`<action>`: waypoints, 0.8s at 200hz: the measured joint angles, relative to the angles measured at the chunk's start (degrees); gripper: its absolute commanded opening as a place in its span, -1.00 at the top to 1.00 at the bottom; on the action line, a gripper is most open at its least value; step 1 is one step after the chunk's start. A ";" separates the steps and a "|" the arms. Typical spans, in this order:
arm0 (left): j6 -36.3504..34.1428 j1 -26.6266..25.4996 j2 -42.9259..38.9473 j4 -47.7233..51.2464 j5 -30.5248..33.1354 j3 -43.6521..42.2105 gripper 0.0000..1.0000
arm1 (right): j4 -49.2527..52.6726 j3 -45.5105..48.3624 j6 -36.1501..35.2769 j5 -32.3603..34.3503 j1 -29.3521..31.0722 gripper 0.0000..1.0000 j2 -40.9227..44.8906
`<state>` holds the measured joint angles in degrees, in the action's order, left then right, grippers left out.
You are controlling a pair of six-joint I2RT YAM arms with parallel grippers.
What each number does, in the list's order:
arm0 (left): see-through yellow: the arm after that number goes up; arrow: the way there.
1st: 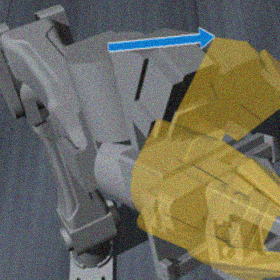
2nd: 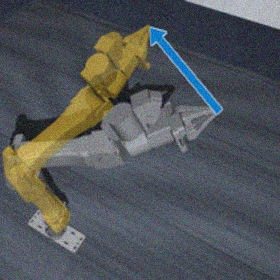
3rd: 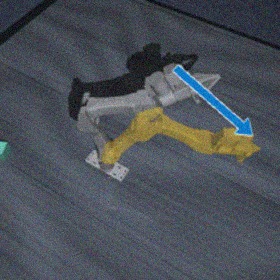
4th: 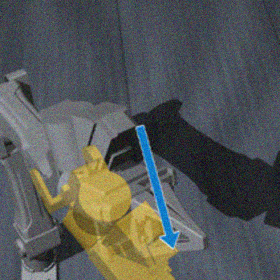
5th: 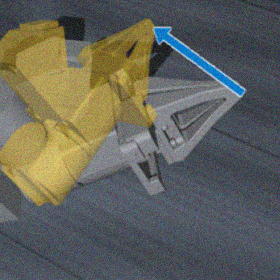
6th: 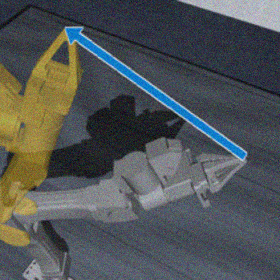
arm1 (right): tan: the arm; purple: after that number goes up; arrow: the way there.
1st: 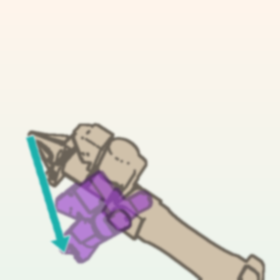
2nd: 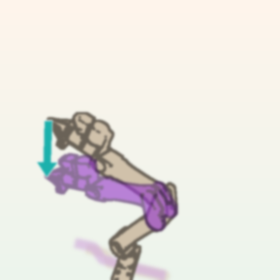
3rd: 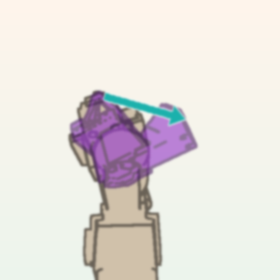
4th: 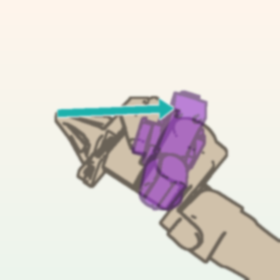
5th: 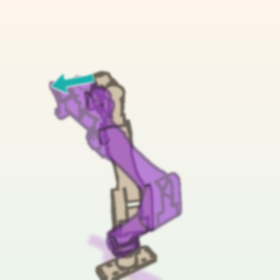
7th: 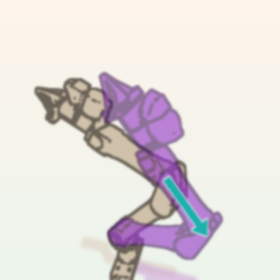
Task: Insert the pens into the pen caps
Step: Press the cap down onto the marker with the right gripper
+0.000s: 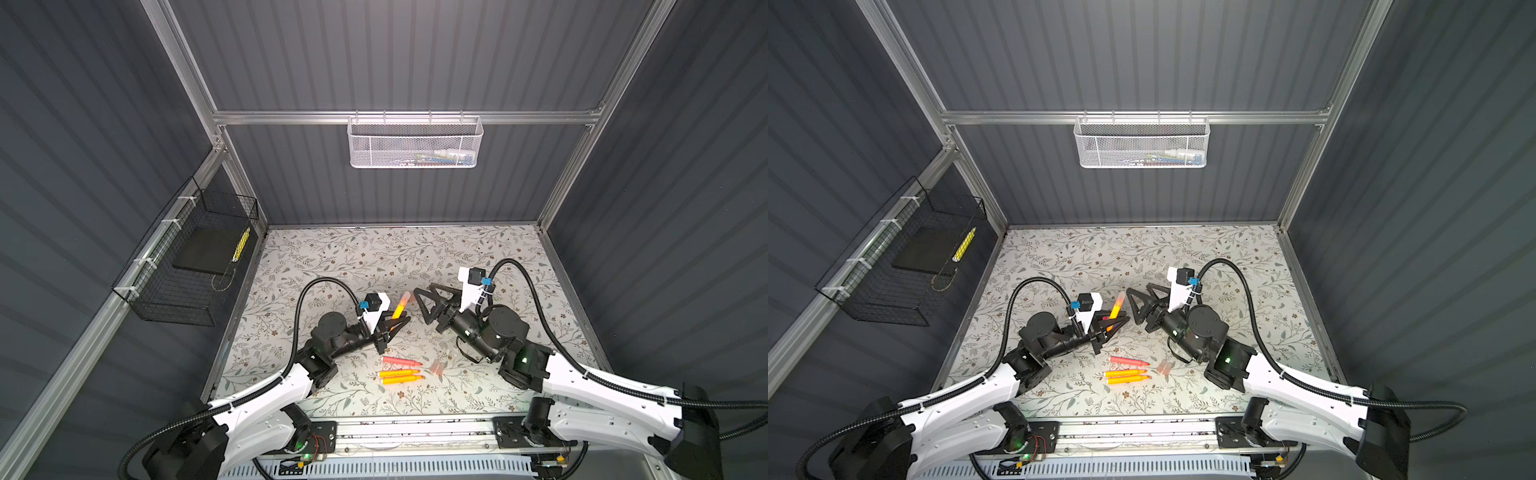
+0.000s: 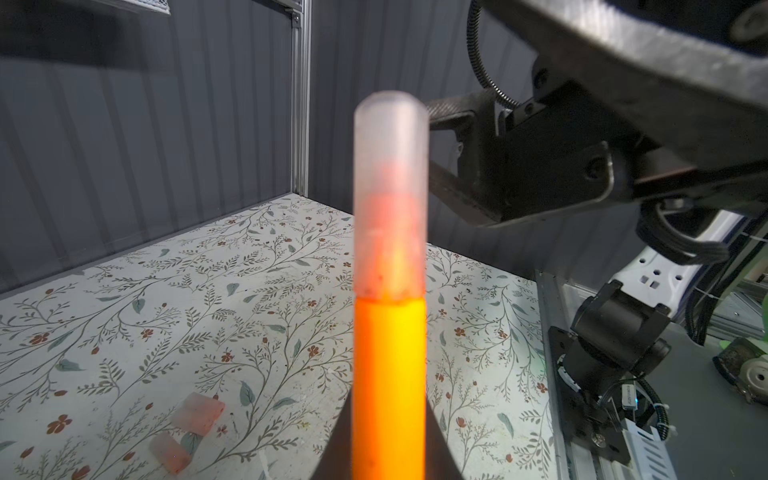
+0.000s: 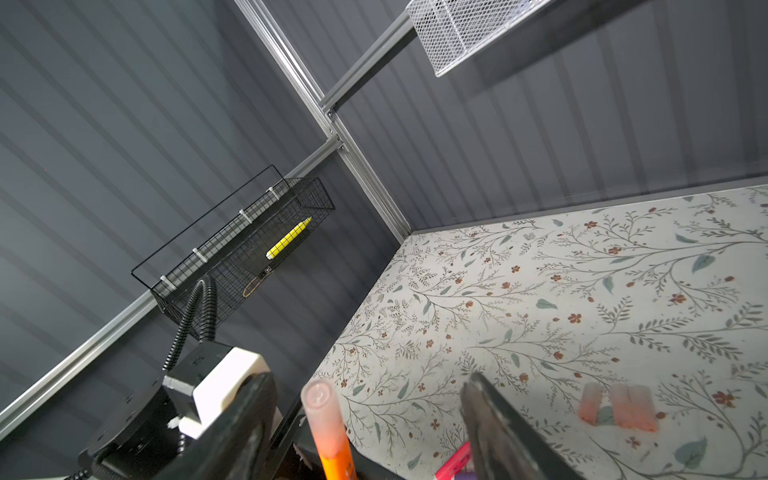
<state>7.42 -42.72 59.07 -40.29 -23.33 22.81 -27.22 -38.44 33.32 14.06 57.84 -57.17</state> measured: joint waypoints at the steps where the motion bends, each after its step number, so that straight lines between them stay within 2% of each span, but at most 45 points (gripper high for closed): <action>1: -0.02 0.00 0.00 0.00 -0.04 0.00 1.00 | 0.00 -0.04 -0.02 -0.07 0.00 -0.37 -0.07; 22: -0.42 0.00 0.02 0.42 -0.13 0.00 1.00 | 0.35 -0.76 -0.57 -0.94 0.00 -0.27 -0.98; 75: -0.81 0.00 0.09 1.70 -0.39 0.07 1.00 | 0.74 -2.49 -0.83 -2.27 0.00 -0.21 -2.93; 116: -0.83 0.00 0.09 1.75 -0.35 0.07 1.00 | 1.07 -4.59 -0.59 -3.50 0.00 0.02 -5.88; 160: -0.83 0.00 0.09 2.12 -0.35 0.07 1.00 | 1.18 -7.13 -0.26 -4.72 0.02 0.15 -10.10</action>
<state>6.59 -42.72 59.16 -38.17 -23.68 22.87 -26.04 -45.56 33.06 9.34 57.87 -67.26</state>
